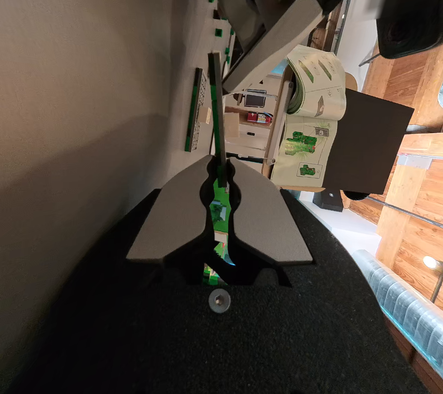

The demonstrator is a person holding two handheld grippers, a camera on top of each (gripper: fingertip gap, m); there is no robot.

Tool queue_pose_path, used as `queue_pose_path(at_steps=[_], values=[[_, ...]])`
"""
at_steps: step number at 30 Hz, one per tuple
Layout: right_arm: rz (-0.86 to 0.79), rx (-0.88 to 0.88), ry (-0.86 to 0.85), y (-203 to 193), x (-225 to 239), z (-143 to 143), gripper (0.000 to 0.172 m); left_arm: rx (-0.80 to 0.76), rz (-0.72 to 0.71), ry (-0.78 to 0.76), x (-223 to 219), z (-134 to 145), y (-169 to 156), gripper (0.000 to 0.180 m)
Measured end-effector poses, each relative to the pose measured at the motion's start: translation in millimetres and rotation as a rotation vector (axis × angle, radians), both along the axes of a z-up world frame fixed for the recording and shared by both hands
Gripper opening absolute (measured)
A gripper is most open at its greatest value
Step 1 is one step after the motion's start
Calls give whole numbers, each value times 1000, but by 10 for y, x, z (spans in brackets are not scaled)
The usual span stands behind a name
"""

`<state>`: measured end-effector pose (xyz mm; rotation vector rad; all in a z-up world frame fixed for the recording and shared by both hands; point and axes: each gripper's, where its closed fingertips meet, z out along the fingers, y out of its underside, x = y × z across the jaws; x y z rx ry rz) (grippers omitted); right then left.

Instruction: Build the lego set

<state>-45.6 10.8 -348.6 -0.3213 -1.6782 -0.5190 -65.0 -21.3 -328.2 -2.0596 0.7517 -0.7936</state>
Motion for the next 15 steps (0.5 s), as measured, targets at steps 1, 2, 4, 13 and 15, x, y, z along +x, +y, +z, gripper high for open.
queue_pose_path(at_steps=[1,2,4,13,15], values=[[5,2,7,0,3,4,6,-2,-1,-13,3,13,-1,29],[6,0,12,-1,7,5,6,1,-4,-28,3,34,-4,29],[2,-11,29,6,19,20,6,25,0,-61,3,94,10,34],[3,-209,235,-36,3,304,6,449,243,-90,-340,566,240,48],[16,-287,293,-67,-7,365,6,583,340,-87,-481,710,256,49]])
